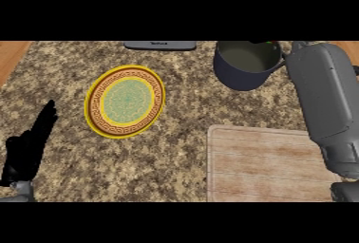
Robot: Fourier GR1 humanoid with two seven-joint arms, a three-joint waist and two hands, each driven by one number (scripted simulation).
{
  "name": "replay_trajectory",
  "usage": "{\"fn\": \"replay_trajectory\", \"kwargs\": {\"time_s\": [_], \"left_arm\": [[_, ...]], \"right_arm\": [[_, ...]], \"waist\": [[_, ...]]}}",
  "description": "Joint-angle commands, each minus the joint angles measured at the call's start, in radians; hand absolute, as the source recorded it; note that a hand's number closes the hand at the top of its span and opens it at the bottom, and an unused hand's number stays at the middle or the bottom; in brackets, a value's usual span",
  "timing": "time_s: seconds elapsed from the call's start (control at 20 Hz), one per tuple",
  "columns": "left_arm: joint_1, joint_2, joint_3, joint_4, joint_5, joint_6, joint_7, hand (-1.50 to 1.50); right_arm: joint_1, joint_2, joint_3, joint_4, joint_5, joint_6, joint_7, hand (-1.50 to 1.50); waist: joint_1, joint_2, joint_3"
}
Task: Pick the tomato from the cutting board and place it in the pot
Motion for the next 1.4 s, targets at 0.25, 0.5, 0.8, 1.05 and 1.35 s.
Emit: {"fn": "replay_trajectory", "kwargs": {"time_s": [0.25, 0.5, 0.8, 1.05, 1.35], "left_arm": [[-0.047, -0.001, 0.002, 0.014, 0.002, -0.008, 0.001, 0.00], [-0.050, -0.024, -0.032, 0.007, -0.026, 0.003, -0.007, 0.00], [-0.058, -0.022, -0.029, 0.024, -0.010, -0.017, -0.001, 0.00], [-0.053, -0.032, -0.042, 0.016, -0.019, -0.014, -0.001, 0.00], [-0.055, -0.013, -0.019, 0.010, -0.017, -0.012, 0.000, 0.00]], "right_arm": [[-0.081, -0.071, -0.012, 0.409, 0.087, -0.205, -0.174, 1.50], [-0.146, -0.047, -0.104, 0.533, 0.001, -0.198, -0.183, -1.50], [-0.150, -0.058, -0.181, 0.608, -0.075, -0.182, -0.273, -1.50], [-0.206, -0.095, -0.220, 0.628, -0.109, -0.160, -0.317, -1.50], [-0.171, -0.034, -0.428, 0.548, -0.343, -0.248, -0.526, -1.50]], "waist": [[0.037, 0.020, 0.001], [0.047, 0.021, 0.001], [0.055, 0.027, 0.002], [0.061, 0.027, 0.002], [0.048, 0.021, 0.004]]}}
